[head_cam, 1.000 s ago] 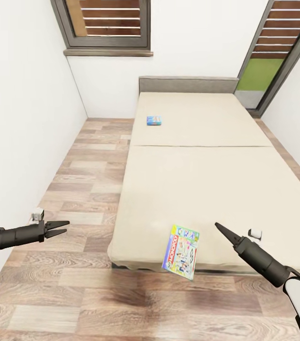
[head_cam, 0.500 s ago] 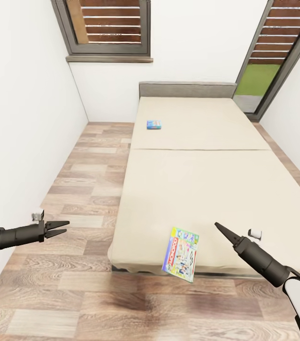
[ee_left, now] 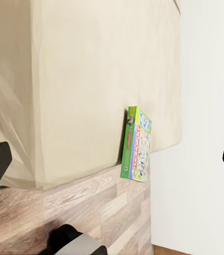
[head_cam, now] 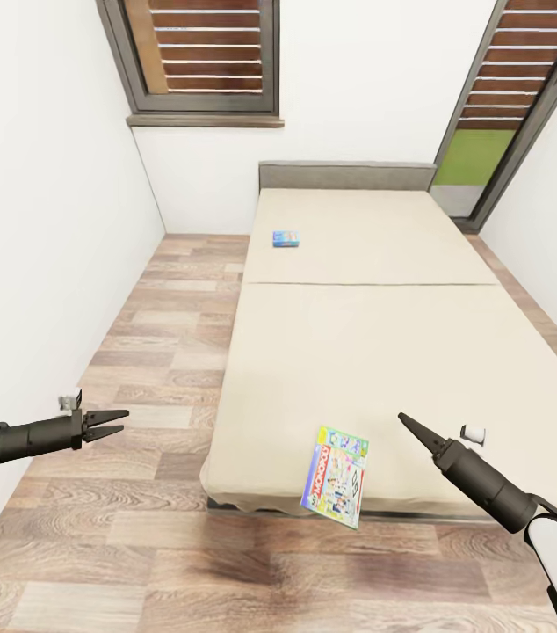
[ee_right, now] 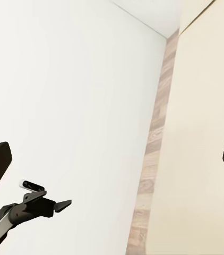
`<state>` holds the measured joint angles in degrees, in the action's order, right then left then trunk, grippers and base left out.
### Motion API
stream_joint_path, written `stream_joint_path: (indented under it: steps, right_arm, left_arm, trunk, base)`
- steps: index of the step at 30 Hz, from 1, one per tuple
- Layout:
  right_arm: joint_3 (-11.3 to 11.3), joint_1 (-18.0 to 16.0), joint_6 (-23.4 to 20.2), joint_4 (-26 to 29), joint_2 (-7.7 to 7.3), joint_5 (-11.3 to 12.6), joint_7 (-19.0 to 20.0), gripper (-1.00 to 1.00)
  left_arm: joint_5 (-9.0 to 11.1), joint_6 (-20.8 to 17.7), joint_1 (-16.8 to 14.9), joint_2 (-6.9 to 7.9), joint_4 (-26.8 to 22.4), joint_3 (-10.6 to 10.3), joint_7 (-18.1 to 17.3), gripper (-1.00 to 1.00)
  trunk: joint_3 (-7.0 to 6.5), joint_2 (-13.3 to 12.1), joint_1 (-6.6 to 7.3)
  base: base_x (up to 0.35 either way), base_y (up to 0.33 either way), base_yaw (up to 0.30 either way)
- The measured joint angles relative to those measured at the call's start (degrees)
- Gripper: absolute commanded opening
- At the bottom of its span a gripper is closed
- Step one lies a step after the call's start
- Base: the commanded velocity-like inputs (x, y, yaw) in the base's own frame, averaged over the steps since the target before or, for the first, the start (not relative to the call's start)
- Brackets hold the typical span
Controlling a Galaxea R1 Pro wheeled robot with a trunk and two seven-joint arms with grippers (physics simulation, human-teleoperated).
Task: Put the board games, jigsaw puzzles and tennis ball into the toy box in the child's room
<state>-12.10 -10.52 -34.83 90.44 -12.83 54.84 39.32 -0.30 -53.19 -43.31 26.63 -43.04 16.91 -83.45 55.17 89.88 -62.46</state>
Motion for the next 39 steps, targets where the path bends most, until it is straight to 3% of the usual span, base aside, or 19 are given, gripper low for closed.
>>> stream_joint_path:
  steps: [14,24,39]
  right_arm:
    - [0.12,0.0,0.03,-0.03,0.08,-0.27,-0.11,1.0]
    - [0.27,0.0,0.09,-0.09,0.09,-0.49,-0.12,1.0]
    - [0.31,0.0,0.09,-0.17,0.1,-0.59,-0.16,1.0]
  left_arm:
    - [0.0,0.0,0.0,-0.03,0.0,-0.08,0.0,1.0]
    - [-0.07,0.0,0.0,-0.02,-0.02,-2.13,0.01,1.0]
    - [-0.08,0.0,0.0,-0.08,-0.01,-2.35,0.1,1.0]
  trunk:
    - [-1.3,0.0,0.0]
    - [-2.22,0.0,0.0]
    - [-3.61,0.0,0.0]
  base:
    - [0.0,0.0,0.0]
    - [0.0,0.0,0.0]
    - [0.0,0.0,0.0]
